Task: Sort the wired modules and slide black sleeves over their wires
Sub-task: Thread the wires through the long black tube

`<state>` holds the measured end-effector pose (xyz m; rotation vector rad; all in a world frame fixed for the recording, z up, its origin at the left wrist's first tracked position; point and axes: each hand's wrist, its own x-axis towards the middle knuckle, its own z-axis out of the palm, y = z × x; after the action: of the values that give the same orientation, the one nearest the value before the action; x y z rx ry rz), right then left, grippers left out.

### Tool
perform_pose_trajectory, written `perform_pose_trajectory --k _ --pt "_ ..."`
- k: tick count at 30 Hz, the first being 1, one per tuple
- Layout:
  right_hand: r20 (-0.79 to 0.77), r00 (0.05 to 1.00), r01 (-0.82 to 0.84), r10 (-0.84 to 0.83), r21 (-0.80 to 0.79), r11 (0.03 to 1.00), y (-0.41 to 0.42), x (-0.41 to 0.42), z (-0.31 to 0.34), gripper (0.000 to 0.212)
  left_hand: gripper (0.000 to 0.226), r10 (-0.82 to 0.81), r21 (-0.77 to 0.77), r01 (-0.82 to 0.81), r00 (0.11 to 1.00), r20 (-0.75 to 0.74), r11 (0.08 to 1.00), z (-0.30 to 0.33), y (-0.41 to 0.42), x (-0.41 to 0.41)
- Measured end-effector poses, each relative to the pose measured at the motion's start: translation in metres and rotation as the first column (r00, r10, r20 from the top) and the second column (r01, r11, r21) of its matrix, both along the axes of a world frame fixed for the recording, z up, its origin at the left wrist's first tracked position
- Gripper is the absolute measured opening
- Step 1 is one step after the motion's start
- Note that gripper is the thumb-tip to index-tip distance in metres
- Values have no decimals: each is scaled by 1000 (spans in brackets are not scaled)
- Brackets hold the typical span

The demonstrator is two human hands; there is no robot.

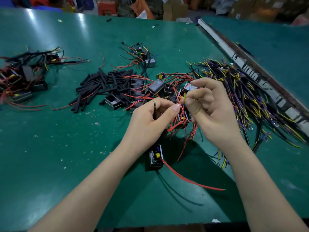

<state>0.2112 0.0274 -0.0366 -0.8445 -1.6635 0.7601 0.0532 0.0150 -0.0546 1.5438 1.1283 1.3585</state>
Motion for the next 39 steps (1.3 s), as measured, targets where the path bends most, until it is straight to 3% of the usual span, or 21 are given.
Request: perform_pose_trajectory --k 8,14,17,21,26,31,34,37,39 --pt "57 998 -17 17 4 1000 -5 -3 0 35 13 25 -78 -17 995 99 997 8 -1 0" --pt "46 999 -9 9 16 1000 -4 -6 -5 38 12 11 -42 -6 992 128 999 9 -2 -1" --pt "78 996 35 -43 94 995 -3 -10 -7 36 12 33 -11 -32 992 123 999 9 -3 -2" --pt "274 946 115 -175 223 968 -4 -13 -10 19 14 104 47 -108 992 72 993 7 -4 -2" --pt "362 871 210 -332 337 918 -10 -19 -13 21 11 141 110 -147 988 55 983 9 -4 -4" --pt "358 857 230 -372 379 896 -9 -13 -12 24 13 27 30 -29 997 79 999 10 -2 -5" --pt "319 846 303 -427 370 878 -4 -7 -10 20 8 -96 -18 101 977 193 995 13 -1 -3" --pt "279 850 351 -447 331 876 -1 -2 -8 18 21 -165 -39 181 950 266 983 12 0 -6" --pt "273 853 351 -444 329 877 -1 0 -7 17 24 -183 -45 197 957 225 979 10 -1 -6"
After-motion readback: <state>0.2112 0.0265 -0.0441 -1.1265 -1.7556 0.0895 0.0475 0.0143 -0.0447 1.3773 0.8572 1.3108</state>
